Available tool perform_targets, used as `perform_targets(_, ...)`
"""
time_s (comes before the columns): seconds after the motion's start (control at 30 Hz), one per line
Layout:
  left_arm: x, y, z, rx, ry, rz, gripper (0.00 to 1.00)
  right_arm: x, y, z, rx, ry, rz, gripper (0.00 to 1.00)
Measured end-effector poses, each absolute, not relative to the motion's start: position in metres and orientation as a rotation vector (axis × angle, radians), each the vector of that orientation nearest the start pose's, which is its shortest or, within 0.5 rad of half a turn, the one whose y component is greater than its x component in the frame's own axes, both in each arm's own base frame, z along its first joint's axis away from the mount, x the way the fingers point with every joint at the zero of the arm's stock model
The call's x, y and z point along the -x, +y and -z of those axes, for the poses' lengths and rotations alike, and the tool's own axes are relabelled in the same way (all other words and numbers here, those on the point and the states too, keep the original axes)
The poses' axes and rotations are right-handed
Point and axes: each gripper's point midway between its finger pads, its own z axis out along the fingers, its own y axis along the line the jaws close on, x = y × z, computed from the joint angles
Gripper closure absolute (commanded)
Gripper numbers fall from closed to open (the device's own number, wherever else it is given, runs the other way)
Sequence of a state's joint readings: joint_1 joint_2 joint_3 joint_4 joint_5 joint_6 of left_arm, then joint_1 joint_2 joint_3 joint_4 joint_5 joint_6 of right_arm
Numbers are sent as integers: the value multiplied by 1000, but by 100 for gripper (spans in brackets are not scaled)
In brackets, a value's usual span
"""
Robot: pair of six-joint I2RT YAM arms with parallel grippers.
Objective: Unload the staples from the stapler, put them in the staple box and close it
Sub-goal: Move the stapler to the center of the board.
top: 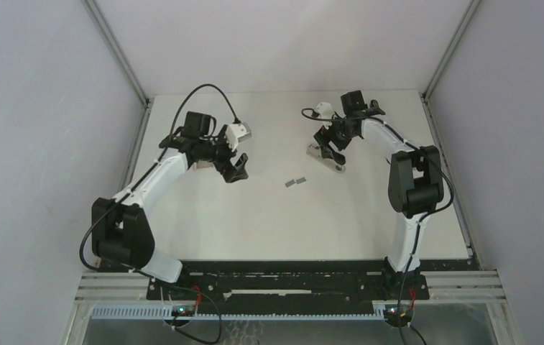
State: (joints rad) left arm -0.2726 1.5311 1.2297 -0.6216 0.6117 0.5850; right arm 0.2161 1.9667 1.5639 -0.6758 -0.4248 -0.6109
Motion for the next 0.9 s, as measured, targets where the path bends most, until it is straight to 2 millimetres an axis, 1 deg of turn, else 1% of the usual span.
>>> perform_targets(0.07,-330,-174,-156,-1189,2029,609,0,-439,146,-82,1162,2288,-390,26)
perform_targets(0.17,-324,-170,-157,-1178,2014,611,0,-440,145,-73,1185,2310,-361,27)
perform_targets(0.27,-323,-171,-161,-1171,1998,615,0,-437,143,-62,1206,2340,-348,29)
perform_targets(0.33,-324,-172,-163,-1169,1990,619,0,-434,145,-57,1230,2350,-344,33)
perform_targets(0.5,-324,-174,-163,-1164,1979,632,0,-428,154,-56,1296,2330,-342,46)
perform_targets(0.6,-322,-174,-159,-1162,1987,642,0,-425,159,-55,1338,2316,-338,50)
perform_targets(0.67,-321,-174,-158,-1160,1993,645,0,-424,160,-54,1353,2312,-338,55)
perform_targets(0.9,-320,-174,-156,-1158,1997,650,0,-429,166,-53,1391,2302,-314,58)
